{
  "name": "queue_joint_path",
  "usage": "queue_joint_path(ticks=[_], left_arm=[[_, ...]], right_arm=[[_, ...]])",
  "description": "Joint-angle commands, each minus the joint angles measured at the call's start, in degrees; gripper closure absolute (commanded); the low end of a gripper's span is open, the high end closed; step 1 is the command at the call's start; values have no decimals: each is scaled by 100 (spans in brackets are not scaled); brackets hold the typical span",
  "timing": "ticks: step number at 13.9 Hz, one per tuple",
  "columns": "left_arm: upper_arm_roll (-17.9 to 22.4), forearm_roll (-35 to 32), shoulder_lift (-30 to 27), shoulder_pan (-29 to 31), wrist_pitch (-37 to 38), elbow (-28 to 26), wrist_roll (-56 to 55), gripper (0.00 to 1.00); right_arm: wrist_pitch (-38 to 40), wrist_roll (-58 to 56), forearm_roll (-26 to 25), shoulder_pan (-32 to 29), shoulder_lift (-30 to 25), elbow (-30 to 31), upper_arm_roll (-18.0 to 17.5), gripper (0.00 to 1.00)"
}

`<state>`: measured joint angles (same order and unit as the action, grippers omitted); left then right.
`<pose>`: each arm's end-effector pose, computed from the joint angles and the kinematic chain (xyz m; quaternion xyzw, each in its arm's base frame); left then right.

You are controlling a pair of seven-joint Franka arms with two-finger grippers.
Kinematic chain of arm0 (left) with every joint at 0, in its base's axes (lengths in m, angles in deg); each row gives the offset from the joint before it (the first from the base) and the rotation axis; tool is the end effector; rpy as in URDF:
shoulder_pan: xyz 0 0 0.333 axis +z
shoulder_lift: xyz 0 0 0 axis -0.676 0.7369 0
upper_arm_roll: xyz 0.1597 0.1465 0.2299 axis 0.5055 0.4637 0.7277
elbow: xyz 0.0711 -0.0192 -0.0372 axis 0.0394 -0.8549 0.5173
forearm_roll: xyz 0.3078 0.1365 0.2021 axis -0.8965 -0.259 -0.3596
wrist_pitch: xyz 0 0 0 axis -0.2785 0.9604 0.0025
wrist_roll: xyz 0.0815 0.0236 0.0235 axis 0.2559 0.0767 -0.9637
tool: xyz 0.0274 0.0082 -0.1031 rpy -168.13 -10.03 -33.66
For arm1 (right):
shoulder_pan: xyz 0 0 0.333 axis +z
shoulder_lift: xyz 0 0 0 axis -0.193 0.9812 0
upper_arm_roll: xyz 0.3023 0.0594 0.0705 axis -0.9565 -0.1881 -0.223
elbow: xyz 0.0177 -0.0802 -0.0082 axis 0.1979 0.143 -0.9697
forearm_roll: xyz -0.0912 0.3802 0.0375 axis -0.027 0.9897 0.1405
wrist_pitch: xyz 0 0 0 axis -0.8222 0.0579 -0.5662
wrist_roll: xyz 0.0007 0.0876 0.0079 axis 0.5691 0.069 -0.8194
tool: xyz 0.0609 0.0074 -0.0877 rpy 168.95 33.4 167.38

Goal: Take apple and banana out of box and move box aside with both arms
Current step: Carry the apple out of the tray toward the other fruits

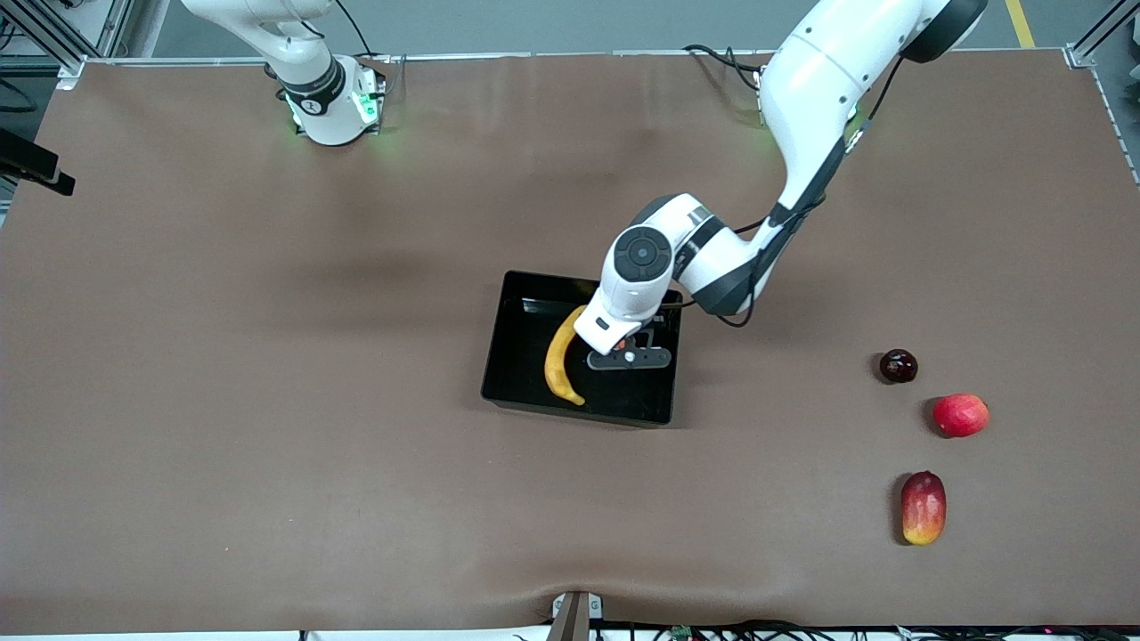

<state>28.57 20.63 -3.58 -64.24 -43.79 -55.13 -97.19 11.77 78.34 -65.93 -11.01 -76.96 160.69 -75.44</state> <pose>0.5561 -0.4396 0.2663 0.9992 0.0263 0.0028 0.0306 0.5201 -0.0766 0.6674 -0.9974 0.0345 0.0619 0.0140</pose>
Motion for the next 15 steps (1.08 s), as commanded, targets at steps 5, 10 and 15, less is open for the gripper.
queue_joint_path(ticks=[5,10,15], left_arm=[[0,-113,-695,886,532,450,305,100],[-53,-25,-721,1818,630,398,1720,100],[-9,-87,-397,2705,700,231,3759,100]], right_arm=[[190,-48,-39,-82,107,-123,-35,0],[163,-39,49,-47,133,-141,-70,0],[207,22,-30,119,125,-114,-123,0]])
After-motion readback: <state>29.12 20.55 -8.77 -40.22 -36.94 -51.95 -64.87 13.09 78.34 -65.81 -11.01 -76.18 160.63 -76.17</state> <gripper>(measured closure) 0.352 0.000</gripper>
